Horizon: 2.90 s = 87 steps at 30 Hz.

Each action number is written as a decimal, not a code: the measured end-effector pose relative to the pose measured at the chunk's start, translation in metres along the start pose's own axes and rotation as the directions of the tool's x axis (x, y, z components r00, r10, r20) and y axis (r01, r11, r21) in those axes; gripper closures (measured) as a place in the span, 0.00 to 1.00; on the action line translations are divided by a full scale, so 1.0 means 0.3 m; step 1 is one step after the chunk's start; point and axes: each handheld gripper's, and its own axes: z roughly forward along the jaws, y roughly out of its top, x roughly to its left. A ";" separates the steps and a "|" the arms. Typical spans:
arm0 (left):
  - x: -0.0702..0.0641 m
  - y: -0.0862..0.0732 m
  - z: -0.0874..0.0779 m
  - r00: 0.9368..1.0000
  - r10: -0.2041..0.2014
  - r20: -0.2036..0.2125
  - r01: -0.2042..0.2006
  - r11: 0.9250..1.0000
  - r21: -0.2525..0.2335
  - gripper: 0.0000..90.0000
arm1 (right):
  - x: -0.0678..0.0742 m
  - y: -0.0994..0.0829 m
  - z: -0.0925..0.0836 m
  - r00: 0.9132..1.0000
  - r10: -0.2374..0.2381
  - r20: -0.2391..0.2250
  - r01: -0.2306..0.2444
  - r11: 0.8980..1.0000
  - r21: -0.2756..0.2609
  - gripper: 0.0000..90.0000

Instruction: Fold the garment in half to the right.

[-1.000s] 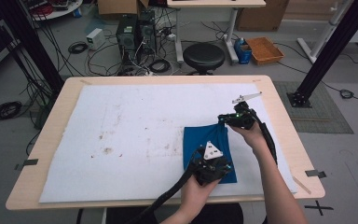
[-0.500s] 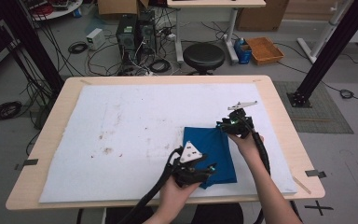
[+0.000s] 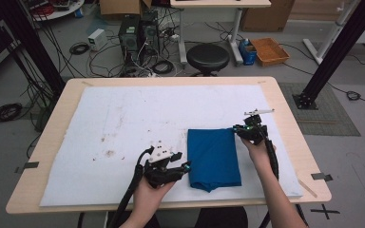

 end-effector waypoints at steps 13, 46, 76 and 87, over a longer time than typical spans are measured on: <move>0.104 -0.015 -0.125 0.996 0.012 -0.088 -0.015 0.999 -0.031 0.53 | 0.066 -0.211 -0.282 0.976 0.027 -0.214 -0.043 0.997 -0.068 0.68; 0.308 0.041 -0.265 0.995 0.044 -0.088 -0.053 0.994 -0.098 0.40 | 0.056 -0.169 -0.417 0.980 -0.062 -0.190 0.012 0.967 -0.253 0.47; 0.451 0.083 -0.293 0.989 0.132 -0.074 -0.140 0.982 -0.125 0.37 | -0.037 -0.010 -0.338 0.976 -0.126 -0.176 0.068 0.951 -0.302 0.25; 0.457 0.078 -0.311 0.988 0.131 -0.083 -0.141 0.982 -0.125 0.35 | -0.027 -0.007 -0.322 0.973 -0.132 -0.192 0.074 0.956 -0.283 0.24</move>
